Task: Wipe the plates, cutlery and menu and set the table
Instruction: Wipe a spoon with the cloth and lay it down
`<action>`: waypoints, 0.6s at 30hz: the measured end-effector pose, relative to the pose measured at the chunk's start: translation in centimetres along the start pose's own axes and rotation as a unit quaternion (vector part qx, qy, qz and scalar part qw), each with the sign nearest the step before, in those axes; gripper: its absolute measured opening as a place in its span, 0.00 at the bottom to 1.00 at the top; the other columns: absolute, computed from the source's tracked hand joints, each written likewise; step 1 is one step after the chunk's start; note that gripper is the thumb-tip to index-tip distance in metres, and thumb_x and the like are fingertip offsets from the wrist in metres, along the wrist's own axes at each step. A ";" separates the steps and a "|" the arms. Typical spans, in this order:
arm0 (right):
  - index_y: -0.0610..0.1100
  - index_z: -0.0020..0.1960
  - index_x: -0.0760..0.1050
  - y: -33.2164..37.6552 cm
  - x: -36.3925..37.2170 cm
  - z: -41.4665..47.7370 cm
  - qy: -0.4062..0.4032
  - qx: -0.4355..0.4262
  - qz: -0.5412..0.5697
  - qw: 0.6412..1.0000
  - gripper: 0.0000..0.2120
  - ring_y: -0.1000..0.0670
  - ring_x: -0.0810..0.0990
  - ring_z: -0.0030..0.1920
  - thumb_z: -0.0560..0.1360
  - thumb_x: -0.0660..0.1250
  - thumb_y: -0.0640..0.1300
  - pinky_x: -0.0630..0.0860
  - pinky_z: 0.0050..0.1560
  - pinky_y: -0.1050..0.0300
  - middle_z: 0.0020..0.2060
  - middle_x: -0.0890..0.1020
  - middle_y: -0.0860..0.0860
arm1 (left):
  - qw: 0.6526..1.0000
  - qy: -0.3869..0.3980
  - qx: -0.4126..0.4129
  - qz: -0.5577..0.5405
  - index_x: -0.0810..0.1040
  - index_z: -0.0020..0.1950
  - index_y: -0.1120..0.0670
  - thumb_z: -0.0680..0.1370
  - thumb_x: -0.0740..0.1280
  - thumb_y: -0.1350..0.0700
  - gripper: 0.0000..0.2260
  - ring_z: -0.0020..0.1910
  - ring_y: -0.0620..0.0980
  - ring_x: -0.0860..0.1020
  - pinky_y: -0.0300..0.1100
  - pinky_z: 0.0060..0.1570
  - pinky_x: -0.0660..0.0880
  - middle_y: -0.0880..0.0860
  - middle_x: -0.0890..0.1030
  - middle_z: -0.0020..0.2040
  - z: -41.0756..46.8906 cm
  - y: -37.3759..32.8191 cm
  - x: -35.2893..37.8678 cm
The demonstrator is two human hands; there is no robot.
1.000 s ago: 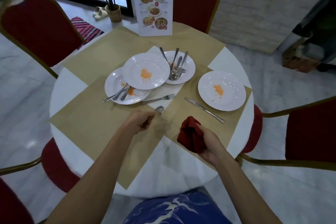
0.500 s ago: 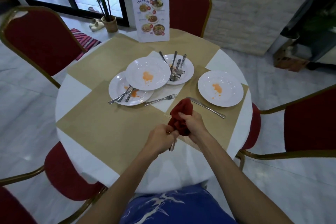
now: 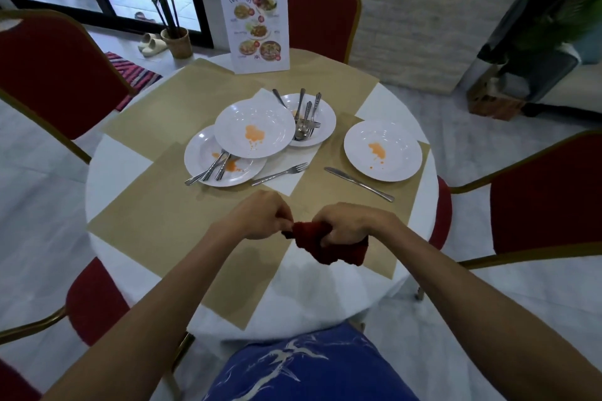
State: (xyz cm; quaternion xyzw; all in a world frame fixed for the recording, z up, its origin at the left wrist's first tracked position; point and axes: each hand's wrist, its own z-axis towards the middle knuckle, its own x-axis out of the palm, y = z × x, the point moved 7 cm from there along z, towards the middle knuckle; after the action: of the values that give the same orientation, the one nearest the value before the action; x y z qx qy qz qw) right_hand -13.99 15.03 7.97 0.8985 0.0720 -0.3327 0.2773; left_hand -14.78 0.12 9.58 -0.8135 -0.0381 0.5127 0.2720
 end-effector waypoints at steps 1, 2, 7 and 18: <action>0.53 0.57 0.81 -0.6 -0.9 -0.5 -0.049 -0.013 0.082 0.995 0.12 0.49 0.87 0.44 0.76 0.67 0.41 0.84 0.49 0.52 0.46 0.87 0.52 | 1.000 -0.007 -0.012 -0.023 0.87 0.46 0.50 0.76 0.72 0.52 0.05 0.36 0.39 0.75 0.37 0.40 0.70 0.43 0.81 0.36 -0.2 0.5 -0.1; 0.52 0.56 0.81 -1.4 -1.9 -0.9 -0.106 -0.021 0.188 0.976 0.13 0.50 0.87 0.42 0.77 0.66 0.38 0.84 0.46 0.54 0.44 0.88 0.51 | 0.997 -0.012 -0.027 -0.065 0.87 0.45 0.50 0.76 0.72 0.51 0.05 0.32 0.38 0.75 0.36 0.37 0.70 0.44 0.80 0.33 -0.6 0.8 0.0; 0.47 0.56 0.78 -4.3 -2.6 -0.2 -0.397 0.075 0.451 0.796 0.07 0.44 0.87 0.45 0.79 0.68 0.41 0.84 0.51 0.44 0.45 0.87 0.48 | 0.966 -0.042 -0.062 -0.247 0.79 0.34 0.50 0.78 0.70 0.47 0.14 0.27 0.44 0.77 0.39 0.38 0.76 0.46 0.80 0.25 -1.4 -1.7 3.4; 0.50 0.52 0.79 -2.8 0.9 1.1 -0.414 0.100 0.523 0.739 0.07 0.49 0.80 0.33 0.78 0.68 0.39 0.73 0.30 0.59 0.39 0.85 0.47 | 0.921 -0.133 -0.146 -0.336 0.84 0.46 0.50 0.79 0.69 0.50 0.06 0.36 0.47 0.79 0.44 0.43 0.78 0.52 0.85 0.41 -0.8 2.8 3.3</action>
State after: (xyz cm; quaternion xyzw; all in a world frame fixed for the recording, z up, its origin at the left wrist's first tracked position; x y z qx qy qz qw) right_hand -14.77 16.72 5.39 0.5913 -0.5646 -0.4795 0.3189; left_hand -13.09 -1.43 5.79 -0.7077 -0.4195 0.4833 0.2994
